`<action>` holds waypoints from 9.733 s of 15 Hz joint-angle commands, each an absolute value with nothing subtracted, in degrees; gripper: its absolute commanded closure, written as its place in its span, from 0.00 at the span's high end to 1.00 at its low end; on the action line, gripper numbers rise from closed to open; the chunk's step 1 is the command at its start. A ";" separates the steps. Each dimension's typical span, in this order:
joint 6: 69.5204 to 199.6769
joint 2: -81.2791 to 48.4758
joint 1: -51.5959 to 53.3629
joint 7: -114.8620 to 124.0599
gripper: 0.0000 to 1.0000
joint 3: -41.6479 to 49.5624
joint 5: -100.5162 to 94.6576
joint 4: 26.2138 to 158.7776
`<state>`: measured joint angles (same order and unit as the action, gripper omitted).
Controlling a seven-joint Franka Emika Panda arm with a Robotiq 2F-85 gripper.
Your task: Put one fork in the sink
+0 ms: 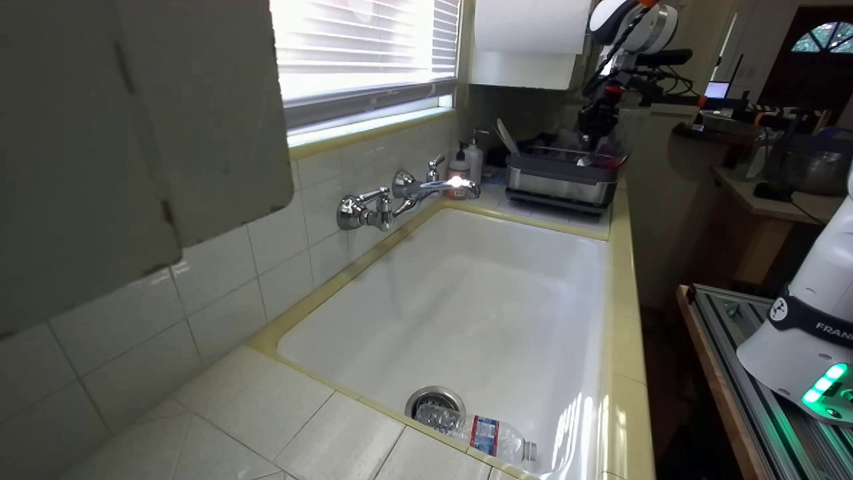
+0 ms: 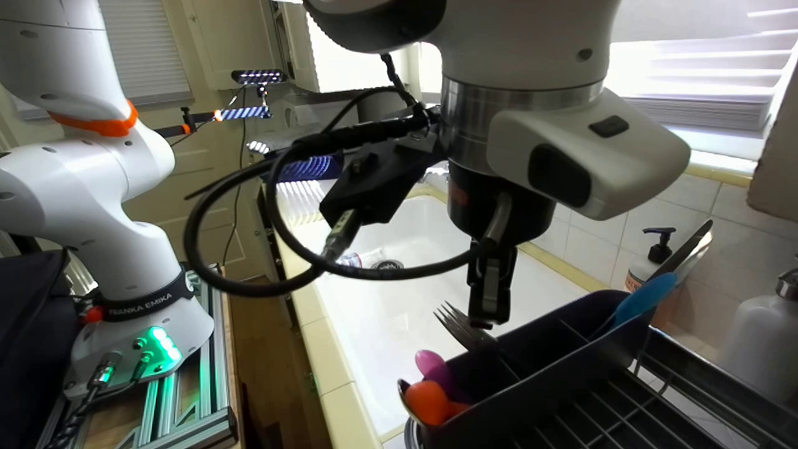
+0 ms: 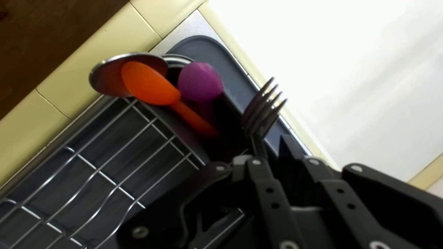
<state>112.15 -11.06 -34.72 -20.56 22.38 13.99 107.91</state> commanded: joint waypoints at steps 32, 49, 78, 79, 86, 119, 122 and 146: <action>97.15 -10.12 -33.82 -22.45 0.02 23.12 9.92 100.56; 95.91 -6.98 -33.29 -23.92 0.02 23.78 6.52 97.75; 103.12 -17.79 -35.14 -14.29 1.00 22.25 9.01 95.62; 102.73 -18.10 -35.11 -13.30 1.00 21.97 9.75 95.74; 97.96 -19.64 -34.69 -9.34 1.00 20.78 12.13 95.87; 100.32 -3.68 -29.36 -21.90 0.01 21.05 -9.12 103.87; 101.93 0.46 -27.79 -23.56 0.01 21.09 -10.98 105.44; 121.30 -0.14 -16.44 -32.13 0.01 18.07 -7.57 125.02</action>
<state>116.09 3.18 -16.29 -29.05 17.46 -9.72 122.88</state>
